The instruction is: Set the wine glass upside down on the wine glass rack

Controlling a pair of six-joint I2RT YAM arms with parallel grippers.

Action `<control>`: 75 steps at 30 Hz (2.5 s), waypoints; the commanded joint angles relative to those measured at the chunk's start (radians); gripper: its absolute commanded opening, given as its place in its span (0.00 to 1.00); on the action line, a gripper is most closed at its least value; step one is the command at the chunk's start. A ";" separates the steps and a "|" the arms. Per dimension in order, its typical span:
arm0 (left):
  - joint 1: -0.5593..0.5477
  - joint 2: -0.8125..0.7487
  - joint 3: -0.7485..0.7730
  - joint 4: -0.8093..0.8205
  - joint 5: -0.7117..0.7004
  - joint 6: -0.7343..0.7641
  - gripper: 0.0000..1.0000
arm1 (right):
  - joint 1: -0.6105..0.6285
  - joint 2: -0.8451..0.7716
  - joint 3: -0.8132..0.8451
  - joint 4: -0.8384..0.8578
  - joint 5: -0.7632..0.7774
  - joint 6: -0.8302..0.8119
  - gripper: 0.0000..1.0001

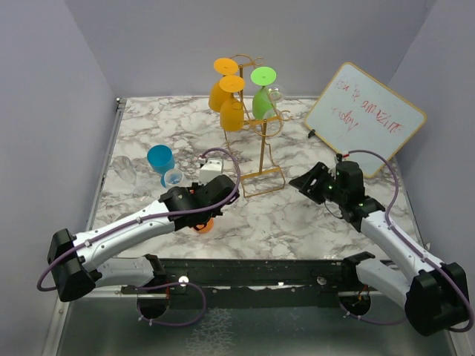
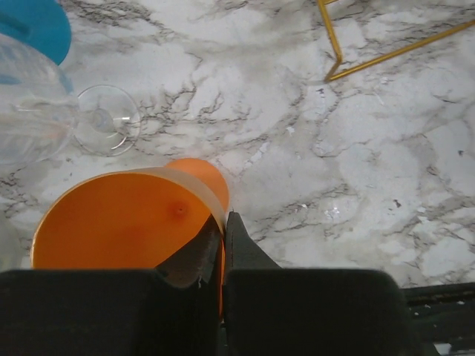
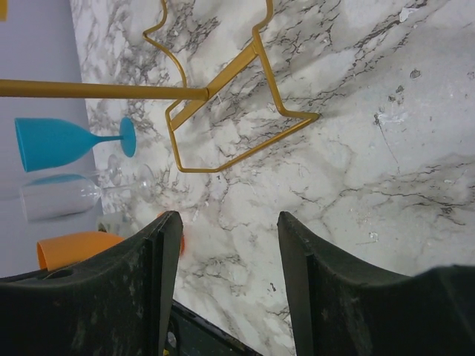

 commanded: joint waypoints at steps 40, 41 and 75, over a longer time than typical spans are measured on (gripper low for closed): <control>-0.238 0.053 -0.156 1.328 0.147 0.494 0.00 | 0.006 -0.309 -0.039 -0.156 -0.146 0.633 0.62; -0.241 0.059 -0.159 1.341 0.151 0.494 0.00 | 0.006 -0.307 -0.039 -0.159 -0.135 0.645 0.61; -0.295 0.154 -0.213 1.520 0.119 0.544 0.00 | 0.005 -0.195 -0.021 -0.069 -0.114 0.884 0.39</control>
